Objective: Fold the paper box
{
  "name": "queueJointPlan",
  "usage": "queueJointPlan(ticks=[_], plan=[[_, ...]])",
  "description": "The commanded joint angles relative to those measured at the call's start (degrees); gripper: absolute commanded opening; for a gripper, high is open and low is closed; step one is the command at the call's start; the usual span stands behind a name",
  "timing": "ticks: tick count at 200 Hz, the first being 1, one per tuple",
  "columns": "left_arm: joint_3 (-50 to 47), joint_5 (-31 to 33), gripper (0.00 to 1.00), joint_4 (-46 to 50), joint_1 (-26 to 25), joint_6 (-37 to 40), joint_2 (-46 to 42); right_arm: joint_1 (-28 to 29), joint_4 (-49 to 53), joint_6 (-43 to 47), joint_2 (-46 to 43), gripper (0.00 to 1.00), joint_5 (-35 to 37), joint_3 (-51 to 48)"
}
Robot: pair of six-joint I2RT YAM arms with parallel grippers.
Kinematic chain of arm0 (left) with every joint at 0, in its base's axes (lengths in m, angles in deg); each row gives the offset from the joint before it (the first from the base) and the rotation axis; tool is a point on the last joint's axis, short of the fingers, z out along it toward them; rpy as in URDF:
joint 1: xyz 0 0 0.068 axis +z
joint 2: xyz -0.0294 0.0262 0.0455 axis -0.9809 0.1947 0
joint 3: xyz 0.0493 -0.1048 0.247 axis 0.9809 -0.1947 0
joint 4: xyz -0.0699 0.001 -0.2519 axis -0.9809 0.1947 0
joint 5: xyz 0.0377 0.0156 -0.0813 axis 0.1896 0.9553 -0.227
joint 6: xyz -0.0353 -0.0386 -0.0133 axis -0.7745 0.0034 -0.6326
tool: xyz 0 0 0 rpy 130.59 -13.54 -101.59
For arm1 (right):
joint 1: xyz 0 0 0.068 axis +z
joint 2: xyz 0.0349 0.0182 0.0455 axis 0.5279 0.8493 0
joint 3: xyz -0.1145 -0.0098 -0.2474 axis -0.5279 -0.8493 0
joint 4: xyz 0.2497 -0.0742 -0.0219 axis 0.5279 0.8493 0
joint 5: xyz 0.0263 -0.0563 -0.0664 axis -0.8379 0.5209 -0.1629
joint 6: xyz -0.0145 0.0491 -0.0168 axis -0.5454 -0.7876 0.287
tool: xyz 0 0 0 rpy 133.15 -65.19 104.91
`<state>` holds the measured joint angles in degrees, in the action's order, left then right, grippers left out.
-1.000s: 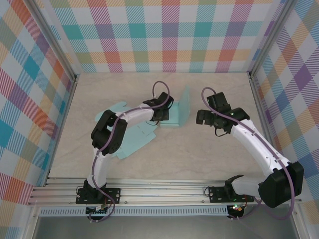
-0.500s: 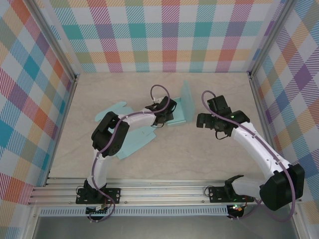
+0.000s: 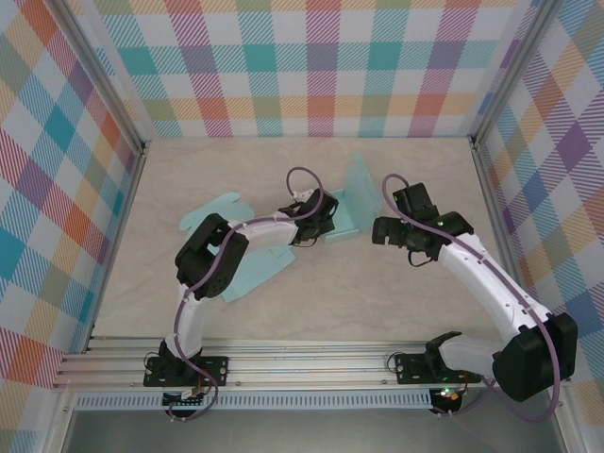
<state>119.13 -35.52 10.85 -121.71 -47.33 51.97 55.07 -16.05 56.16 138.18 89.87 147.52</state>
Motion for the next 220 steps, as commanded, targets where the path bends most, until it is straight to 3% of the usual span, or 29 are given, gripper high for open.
queueJointPlan(ticks=[1,43,113,154,199,220], plan=[[-2.52,0.19,0.4,-1.3,-0.3,0.99,-4.34,-0.26,-0.73,-1.37,-1.44,1.0,-0.93,-0.81],[-5.8,1.32,0.61,-1.0,0.35,4.83,-10.73,-0.33,-1.8,-3.34,-2.9,1.0,-3.06,-1.66],[-6.14,-3.46,0.77,0.32,5.94,12.84,-17.35,-0.13,-5.71,-8.31,-5.87,1.0,-8.97,-5.75],[6.99,-12.06,0.78,8.05,12.02,25.39,-8.14,0.56,-12.72,-13.83,-5.8,1.0,-12.75,-11.37],[25.74,-30.55,0.71,16.75,15.91,37.65,7.35,1.97,-20.16,-18.24,-2.79,0.9,-16.1,-14.75],[33.02,-31.48,0.71,23.66,15.96,44.43,11.86,2.02,-19.64,-18.3,-2.31,0.9,-15.14,-14.49]])
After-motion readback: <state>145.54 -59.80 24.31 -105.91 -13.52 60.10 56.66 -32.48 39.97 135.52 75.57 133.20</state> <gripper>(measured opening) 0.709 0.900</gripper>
